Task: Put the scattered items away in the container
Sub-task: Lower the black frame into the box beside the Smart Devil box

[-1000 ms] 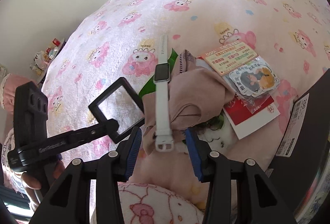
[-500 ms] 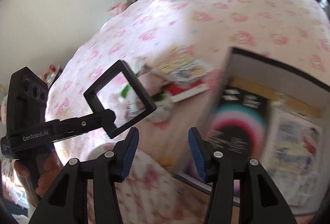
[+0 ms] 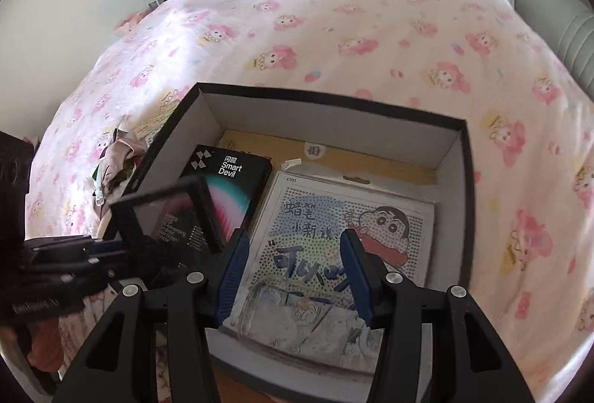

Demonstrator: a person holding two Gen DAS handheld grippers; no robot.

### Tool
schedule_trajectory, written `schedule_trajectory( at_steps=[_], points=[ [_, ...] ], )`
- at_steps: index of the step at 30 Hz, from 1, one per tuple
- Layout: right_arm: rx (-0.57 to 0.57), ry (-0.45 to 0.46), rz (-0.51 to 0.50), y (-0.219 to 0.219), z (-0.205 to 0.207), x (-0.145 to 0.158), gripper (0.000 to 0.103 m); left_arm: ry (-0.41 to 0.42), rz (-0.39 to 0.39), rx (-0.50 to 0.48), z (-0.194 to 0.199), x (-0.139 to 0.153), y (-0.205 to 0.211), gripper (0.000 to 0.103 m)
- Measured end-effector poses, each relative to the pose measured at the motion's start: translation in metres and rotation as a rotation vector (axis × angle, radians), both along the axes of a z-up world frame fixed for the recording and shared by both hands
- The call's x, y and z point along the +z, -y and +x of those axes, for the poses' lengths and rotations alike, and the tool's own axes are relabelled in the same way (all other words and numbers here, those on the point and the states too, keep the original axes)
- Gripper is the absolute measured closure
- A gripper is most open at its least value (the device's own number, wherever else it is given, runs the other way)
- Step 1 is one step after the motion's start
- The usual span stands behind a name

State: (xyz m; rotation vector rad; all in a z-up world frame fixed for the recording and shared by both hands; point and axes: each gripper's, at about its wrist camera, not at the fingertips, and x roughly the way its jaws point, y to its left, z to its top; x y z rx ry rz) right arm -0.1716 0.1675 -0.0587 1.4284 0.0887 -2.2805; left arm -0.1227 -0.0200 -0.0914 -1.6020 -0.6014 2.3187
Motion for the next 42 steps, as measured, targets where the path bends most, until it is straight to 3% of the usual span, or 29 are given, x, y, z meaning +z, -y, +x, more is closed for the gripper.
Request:
schedule_trajectory(
  at_steps=[4, 8, 14, 17, 21, 25, 28, 29, 34, 38, 42],
  points=[
    [-0.006, 0.084, -0.097, -0.002, -0.001, -0.024, 0.056, 0.065, -0.058, -0.02, -0.005, -0.012, -0.008, 0.085],
    [-0.103, 0.105, -0.033, -0.015, 0.0, -0.039, 0.056, 0.1, -0.133, -0.028, -0.006, -0.018, -0.012, 0.085],
    [-0.12, 0.126, -0.059, -0.022, 0.001, -0.039, 0.056, 0.094, -0.237, 0.012, 0.0, -0.006, -0.007, 0.084],
    [-0.121, 0.114, 0.003, -0.018, 0.001, -0.045, 0.056, 0.038, -0.188, 0.041, 0.002, 0.01, 0.0, 0.084],
    [-0.135, 0.021, 0.141, -0.01, 0.004, -0.043, 0.056, 0.053, -0.102, -0.036, -0.015, 0.005, -0.015, 0.084],
    [-0.178, 0.013, 0.076, -0.022, 0.006, -0.031, 0.056, 0.11, -0.054, -0.077, -0.023, -0.021, -0.031, 0.084],
    [-0.187, -0.034, 0.129, -0.021, 0.008, -0.028, 0.056, 0.134, -0.135, -0.047, -0.02, -0.031, -0.033, 0.084],
    [-0.185, -0.038, 0.141, -0.02, 0.008, -0.029, 0.056, 0.136, -0.13, -0.036, -0.018, -0.029, -0.03, 0.084],
    [-0.142, 0.09, 0.019, -0.023, -0.001, -0.036, 0.056, 0.147, -0.268, 0.045, -0.004, -0.016, -0.004, 0.084],
    [-0.12, 0.113, -0.019, -0.019, 0.001, -0.034, 0.056, 0.11, -0.168, 0.069, 0.011, -0.002, 0.017, 0.084],
    [-0.128, 0.081, 0.004, -0.02, 0.003, -0.029, 0.056, 0.07, -0.099, -0.007, 0.01, 0.006, 0.005, 0.084]
  ],
)
